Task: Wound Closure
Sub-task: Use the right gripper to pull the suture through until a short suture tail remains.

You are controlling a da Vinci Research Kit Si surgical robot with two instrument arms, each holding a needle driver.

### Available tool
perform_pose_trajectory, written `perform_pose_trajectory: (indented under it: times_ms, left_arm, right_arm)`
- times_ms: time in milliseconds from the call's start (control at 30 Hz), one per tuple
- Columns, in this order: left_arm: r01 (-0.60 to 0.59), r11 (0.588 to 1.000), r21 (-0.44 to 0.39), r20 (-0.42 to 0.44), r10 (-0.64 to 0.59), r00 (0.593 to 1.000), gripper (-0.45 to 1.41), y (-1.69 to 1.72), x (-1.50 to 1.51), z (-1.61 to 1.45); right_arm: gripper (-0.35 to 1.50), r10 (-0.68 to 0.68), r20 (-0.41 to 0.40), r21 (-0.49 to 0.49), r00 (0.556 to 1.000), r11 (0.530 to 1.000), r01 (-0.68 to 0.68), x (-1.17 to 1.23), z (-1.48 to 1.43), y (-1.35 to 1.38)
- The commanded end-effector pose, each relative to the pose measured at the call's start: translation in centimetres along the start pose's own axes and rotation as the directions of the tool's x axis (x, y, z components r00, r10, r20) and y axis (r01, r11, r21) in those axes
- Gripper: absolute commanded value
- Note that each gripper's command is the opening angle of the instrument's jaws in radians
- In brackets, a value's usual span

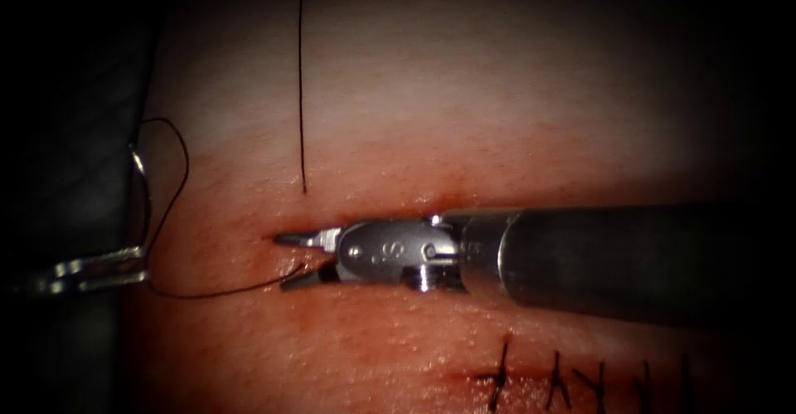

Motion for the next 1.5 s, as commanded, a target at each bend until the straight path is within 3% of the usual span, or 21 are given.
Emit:
perform_pose_trajectory:
  times_ms: [33, 267, 433, 633, 800, 933, 1033, 1067, 1100, 1133, 1167, 1200, 1367, 1500]
  left_arm:
    - [-0.001, 1.0, -0.001, -0.003, 0.001, 1.0, -0.45, 0.01, -0.05, 0.06]
    - [-0.001, 1.0, 0.001, -0.002, 0.001, 1.0, -0.45, 0.01, -0.05, 0.06]
    - [0.0, 1.0, 0.006, 0.002, 0.0, 1.0, -0.45, 0.0, -0.08, 0.11]
    - [-0.002, 1.0, 0.005, 0.0, 0.002, 1.0, -0.45, -0.02, -0.14, 0.13]
    - [-0.007, 1.0, 0.008, 0.0, 0.007, 1.0, -0.45, 0.01, -0.2, 0.15]
    - [-0.007, 1.0, 0.01, -0.001, 0.007, 1.0, -0.45, 0.06, -0.21, 0.16]
    - [-0.006, 1.0, 0.008, -0.001, 0.006, 1.0, -0.45, 0.05, -0.22, 0.14]
    - [-0.006, 1.0, 0.007, -0.002, 0.006, 1.0, -0.45, 0.04, -0.22, 0.13]
    - [-0.005, 1.0, 0.006, -0.002, 0.005, 1.0, -0.45, 0.03, -0.22, 0.12]
    - [-0.004, 1.0, 0.004, -0.002, 0.004, 1.0, -0.45, 0.01, -0.23, 0.11]
    - [-0.003, 1.0, 0.003, -0.002, 0.003, 1.0, -0.45, -0.01, -0.23, 0.1]
    - [-0.002, 1.0, 0.002, -0.001, 0.002, 1.0, -0.45, -0.04, -0.26, 0.08]
    - [0.002, 0.999, 0.042, 0.049, -0.004, 0.999, -0.45, -0.22, -0.38, 0.05]
    - [0.0, 0.998, 0.06, 0.073, -0.004, 0.997, -0.45, -0.31, -0.48, 0.05]
  right_arm:
    - [-0.35, 0.004, 0.002, 0.009, 1.0, 1.0, -0.004, -0.02, 0.01, -0.02]
    - [-0.35, 0.011, 0.006, 0.037, 1.0, 0.999, -0.011, -0.04, -0.22, -0.14]
    - [-0.35, -0.002, -0.007, 0.071, 1.0, 0.997, 0.003, 0.14, -0.31, -0.45]
    - [-0.35, 0.009, -0.008, 0.118, 1.0, 0.993, -0.008, 0.38, -0.49, -1.02]
    - [-0.35, 0.011, 0.013, 0.139, 1.0, 0.99, -0.013, 0.5, -0.44, -1.5]
    - [-0.35, 0.027, 0.009, 0.151, 1.0, 0.988, -0.028, 0.6, -0.34, -1.69]
    - [-0.35, 0.034, 0.011, 0.15, 0.999, 0.988, -0.036, 0.66, -0.29, -1.64]
    - [0.14, 0.047, 0.006, 0.142, 0.999, 0.989, -0.047, 0.68, -0.27, -1.59]
    - [0.46, 0.028, -0.01, 0.128, 1.0, 0.991, -0.026, 0.69, -0.26, -1.53]
    - [0.98, 0.003, -0.034, 0.103, 0.999, 0.995, 0.0, 0.71, -0.25, -1.41]
    - [1.14, -0.005, -0.046, 0.092, 0.999, 0.996, 0.009, 0.72, -0.26, -1.34]
    - [1.23, -0.032, -0.068, 0.067, 0.997, 0.997, 0.036, 0.73, -0.31, -1.18]
    - [1.23, -0.097, -0.083, 0.015, 0.992, 0.995, 0.098, 0.65, -0.44, -0.66]
    - [1.24, -0.125, -0.073, -0.003, 0.99, 0.992, 0.125, 0.47, -0.41, -0.39]
